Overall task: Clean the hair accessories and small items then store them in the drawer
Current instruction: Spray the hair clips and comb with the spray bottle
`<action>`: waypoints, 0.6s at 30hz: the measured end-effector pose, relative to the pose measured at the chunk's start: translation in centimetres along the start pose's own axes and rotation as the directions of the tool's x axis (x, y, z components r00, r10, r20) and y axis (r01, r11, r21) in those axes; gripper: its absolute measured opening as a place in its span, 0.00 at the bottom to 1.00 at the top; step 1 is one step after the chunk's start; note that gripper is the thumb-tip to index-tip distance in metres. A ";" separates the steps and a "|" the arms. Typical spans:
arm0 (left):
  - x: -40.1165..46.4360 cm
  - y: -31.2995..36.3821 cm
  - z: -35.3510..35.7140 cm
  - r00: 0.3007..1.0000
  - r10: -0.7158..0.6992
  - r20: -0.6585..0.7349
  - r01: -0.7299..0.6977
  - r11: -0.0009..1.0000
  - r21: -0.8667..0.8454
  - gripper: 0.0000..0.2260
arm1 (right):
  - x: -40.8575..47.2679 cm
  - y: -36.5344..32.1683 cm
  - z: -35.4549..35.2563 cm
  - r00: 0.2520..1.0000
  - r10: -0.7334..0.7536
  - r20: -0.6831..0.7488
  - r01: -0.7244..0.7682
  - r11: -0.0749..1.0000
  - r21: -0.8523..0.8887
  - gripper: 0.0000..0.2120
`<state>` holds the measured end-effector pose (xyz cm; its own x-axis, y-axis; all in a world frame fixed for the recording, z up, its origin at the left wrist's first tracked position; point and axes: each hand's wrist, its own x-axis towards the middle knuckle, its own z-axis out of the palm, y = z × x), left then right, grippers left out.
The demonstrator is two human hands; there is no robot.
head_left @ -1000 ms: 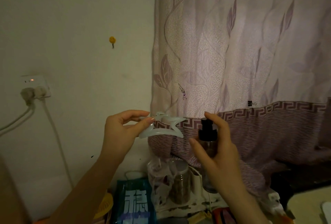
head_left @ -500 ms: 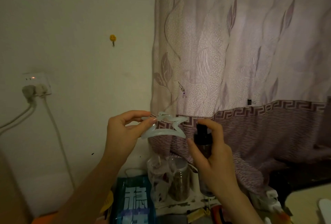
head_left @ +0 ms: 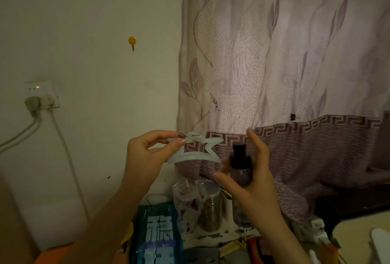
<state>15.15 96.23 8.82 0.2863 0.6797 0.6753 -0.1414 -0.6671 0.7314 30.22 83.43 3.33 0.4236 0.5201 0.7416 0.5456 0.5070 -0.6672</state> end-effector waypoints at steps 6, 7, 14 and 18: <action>-1.9 -1.7 0.1 0.998 -0.065 0.006 0.064 0.998 0.008 0.07 | -0.8 1.0 -0.3 0.998 0.064 0.023 -0.066 0.996 0.061 0.41; -2.5 -2.0 0.2 0.997 -0.074 0.020 0.074 0.997 0.011 0.06 | -1.0 1.2 -0.3 0.996 0.078 0.036 -0.081 0.995 0.063 0.40; -6.3 -5.0 0.8 0.965 -0.243 0.101 0.248 0.968 -0.037 0.03 | -4.1 3.4 -0.5 0.976 0.184 0.113 -0.189 0.981 0.034 0.34; -8.6 -6.5 1.3 0.924 -0.362 0.125 0.375 0.921 -0.105 0.04 | -6.5 4.9 -0.5 0.959 0.266 0.096 -0.268 0.963 0.007 0.34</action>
<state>14.83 94.36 -1.86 0.4343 0.8312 0.3471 -0.1220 -0.3276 0.9369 30.50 82.21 -4.78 0.4825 0.6995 0.5272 0.4070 0.3539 -0.8421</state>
